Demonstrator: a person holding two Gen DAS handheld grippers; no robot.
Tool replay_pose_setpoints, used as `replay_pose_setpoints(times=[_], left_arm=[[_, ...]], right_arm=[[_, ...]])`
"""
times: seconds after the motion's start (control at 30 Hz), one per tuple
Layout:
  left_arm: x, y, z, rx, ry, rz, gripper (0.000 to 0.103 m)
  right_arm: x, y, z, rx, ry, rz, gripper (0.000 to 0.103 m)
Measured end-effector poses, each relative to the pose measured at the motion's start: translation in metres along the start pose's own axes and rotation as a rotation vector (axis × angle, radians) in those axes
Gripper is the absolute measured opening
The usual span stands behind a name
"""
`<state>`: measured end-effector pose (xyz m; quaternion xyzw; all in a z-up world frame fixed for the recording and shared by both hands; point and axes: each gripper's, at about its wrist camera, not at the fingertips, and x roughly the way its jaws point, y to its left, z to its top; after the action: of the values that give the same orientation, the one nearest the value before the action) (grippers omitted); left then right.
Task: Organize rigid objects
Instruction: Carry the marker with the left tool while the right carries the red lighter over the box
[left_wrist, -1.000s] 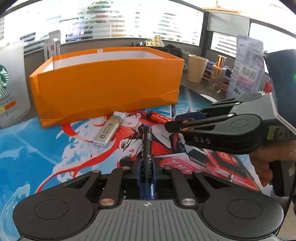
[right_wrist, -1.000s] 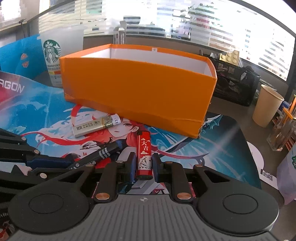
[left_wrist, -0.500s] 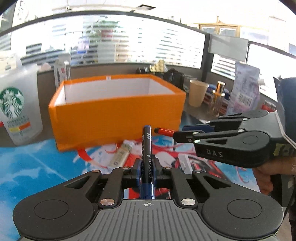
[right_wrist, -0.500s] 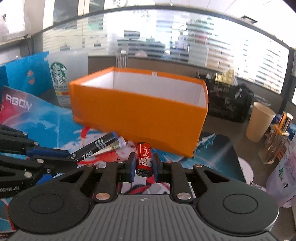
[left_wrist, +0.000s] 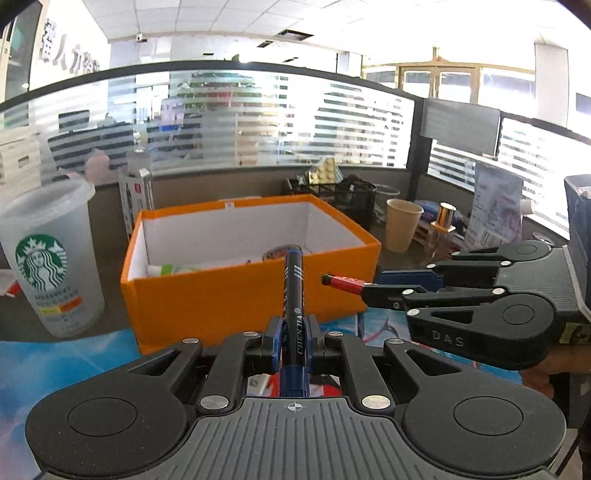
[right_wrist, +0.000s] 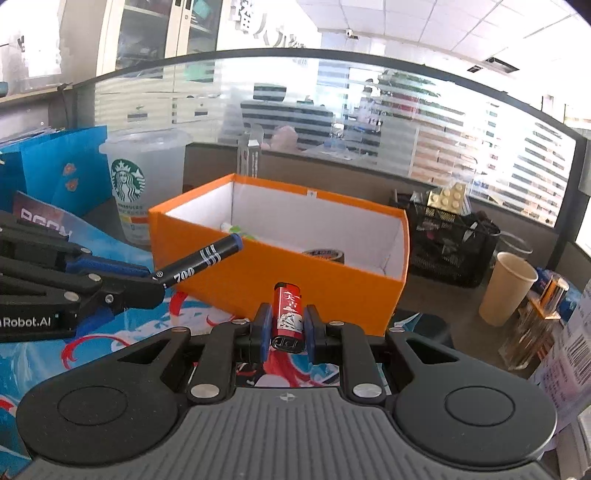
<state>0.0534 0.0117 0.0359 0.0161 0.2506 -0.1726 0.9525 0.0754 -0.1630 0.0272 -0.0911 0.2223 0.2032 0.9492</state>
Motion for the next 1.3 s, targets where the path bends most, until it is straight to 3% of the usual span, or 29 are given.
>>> replay_pose_setpoints(times=[0.8,1.3], left_arm=[[0.021,0.036,0.058,-0.018,-0.057,0.056,0.011],[0.043,0.059,0.085,-0.04,-0.054,0.07,0.011]], right_arm=[[0.018,-0.021,0.051,-0.002,-0.059,-0.018,0.017],[0.034,-0.034,0.087,-0.023,-0.08,-0.031,0.017]])
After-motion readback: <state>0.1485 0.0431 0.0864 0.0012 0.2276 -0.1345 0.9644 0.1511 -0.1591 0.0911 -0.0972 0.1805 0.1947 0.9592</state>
